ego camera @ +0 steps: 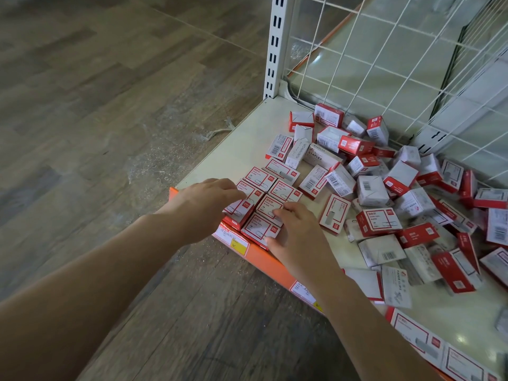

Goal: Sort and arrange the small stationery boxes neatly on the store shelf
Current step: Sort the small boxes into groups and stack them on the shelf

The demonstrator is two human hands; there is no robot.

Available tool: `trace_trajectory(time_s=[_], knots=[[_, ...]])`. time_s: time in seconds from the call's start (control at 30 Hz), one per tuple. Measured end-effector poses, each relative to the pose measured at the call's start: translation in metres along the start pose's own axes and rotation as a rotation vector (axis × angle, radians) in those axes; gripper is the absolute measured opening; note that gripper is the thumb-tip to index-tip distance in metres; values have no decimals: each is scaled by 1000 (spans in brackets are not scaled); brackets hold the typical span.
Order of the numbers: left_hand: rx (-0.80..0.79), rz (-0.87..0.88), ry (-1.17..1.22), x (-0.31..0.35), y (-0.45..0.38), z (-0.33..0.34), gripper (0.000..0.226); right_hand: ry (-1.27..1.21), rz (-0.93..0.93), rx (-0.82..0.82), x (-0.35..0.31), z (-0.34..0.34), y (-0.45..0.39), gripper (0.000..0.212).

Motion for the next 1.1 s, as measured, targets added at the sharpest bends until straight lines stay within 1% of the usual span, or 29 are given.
trace_trajectory(time_s=[0.1,0.23,0.37,0.43,0.5,0.57,0.63,0.73,0.93,1.0,1.1], knots=[[-5,16,0,1,2,1,61,-23,-1,-14,0,-1,0,45],[-33,47,107,3,6,0,73,-114,64,-26,10,-7,-4,39],[-28,70,191,15,-2,-6,61,-230,177,19,29,-18,-10,28],[-2,67,171,19,-13,-9,53,-242,192,35,36,-23,-13,27],[11,28,151,21,-26,-9,48,-253,208,43,45,-27,-17,26],[-8,-5,114,26,-38,-6,47,-282,234,40,52,-30,-21,24],[-32,-1,63,35,-48,-1,48,-269,227,47,56,-34,-26,26],[-14,0,35,41,-60,2,50,-241,198,82,56,-39,-37,38],[-18,-32,76,38,-67,8,48,-174,199,91,56,-47,-71,34],[-7,-42,105,36,-70,6,46,-141,199,60,57,-46,-83,35],[6,-63,155,33,-77,0,43,-72,144,20,55,-44,-102,36]])
Point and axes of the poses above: each hand's wrist, its own y-axis away from the middle knuckle, its own z-axis out of the palm, x = y × z, the point moved 8 cm from there along -y, towards the middle knuckle, and after that the axes turned 3 degrees about y, right-handed, at the moved point
